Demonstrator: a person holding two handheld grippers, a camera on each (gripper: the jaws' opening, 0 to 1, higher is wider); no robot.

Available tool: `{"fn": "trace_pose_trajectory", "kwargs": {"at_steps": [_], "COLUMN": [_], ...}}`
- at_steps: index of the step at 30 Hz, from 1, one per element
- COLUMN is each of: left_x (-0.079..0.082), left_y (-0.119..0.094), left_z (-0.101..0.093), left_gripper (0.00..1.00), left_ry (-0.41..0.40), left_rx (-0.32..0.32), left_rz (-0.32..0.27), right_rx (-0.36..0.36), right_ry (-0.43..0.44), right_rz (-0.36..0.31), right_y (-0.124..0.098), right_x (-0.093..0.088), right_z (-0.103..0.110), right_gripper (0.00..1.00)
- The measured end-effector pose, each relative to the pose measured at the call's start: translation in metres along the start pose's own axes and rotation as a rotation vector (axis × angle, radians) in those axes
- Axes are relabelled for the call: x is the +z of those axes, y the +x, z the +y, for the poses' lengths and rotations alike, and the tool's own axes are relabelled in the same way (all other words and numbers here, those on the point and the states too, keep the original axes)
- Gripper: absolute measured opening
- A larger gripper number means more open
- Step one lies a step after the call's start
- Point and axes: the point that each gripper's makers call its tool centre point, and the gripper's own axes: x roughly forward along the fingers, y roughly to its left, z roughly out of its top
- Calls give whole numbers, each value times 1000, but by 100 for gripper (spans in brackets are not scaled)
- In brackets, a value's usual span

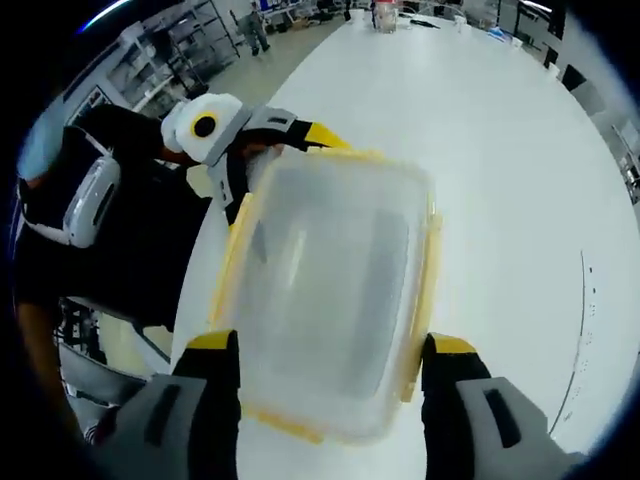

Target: Snap each plastic latch of the storage box into its locked position after aligning the lid with the box until every specified latch is closed and the lid sits flush.

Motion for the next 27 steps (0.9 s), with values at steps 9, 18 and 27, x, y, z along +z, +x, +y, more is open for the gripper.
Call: {"fn": "trace_pose_trajectory", "kwargs": {"at_steps": [9, 18, 27], "left_x": [1, 2, 3], "left_y": [1, 1, 1], "left_z": [1, 0, -3], "left_gripper": [71, 69, 67], "left_ry": [-1, -13, -23], "left_rx": [-4, -5, -8], "left_rz": [6, 13, 20], "right_rx": [17, 16, 26], "right_ry": [43, 61, 52], "right_rz": [3, 27, 54], "right_y": [-3, -5, -3], "right_x": [0, 0, 0], "right_z": [-10, -17, -16], "right_gripper": [78, 80, 80]}}
